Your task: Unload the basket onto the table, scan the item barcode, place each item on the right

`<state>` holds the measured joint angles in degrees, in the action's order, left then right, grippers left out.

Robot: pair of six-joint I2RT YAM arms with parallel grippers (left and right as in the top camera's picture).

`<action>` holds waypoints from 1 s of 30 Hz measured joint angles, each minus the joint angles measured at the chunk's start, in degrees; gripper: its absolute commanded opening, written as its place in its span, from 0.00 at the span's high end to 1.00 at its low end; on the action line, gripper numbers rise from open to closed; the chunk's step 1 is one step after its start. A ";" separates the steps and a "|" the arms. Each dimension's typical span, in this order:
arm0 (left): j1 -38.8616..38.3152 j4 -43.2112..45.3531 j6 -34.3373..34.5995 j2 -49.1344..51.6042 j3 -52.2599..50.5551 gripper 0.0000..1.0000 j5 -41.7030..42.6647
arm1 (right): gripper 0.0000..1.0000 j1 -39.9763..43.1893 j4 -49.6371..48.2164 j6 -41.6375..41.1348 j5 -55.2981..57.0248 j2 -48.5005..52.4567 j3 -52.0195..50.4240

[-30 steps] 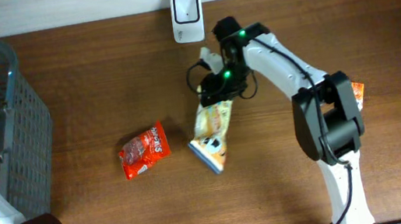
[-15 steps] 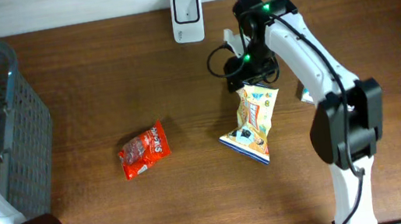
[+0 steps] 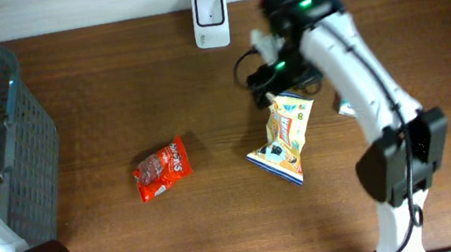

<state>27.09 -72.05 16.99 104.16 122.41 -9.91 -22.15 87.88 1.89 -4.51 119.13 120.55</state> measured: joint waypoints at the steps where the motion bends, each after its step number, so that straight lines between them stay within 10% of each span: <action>1: 0.00 0.02 0.00 0.00 0.00 0.01 0.00 | 0.01 -3.10 0.33 -1.20 3.52 -0.76 -0.02; 7: 0.00 0.00 0.00 0.00 0.00 0.01 0.00 | 0.01 -18.01 2.12 -10.88 23.28 -1.99 -3.65; 30: 0.00 0.00 0.00 0.00 0.00 0.01 0.00 | 0.11 -30.14 -10.03 -13.25 34.77 4.83 -23.34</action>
<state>27.09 -72.05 16.99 104.16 122.41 -9.91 -52.29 77.84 -11.35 30.26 123.96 97.21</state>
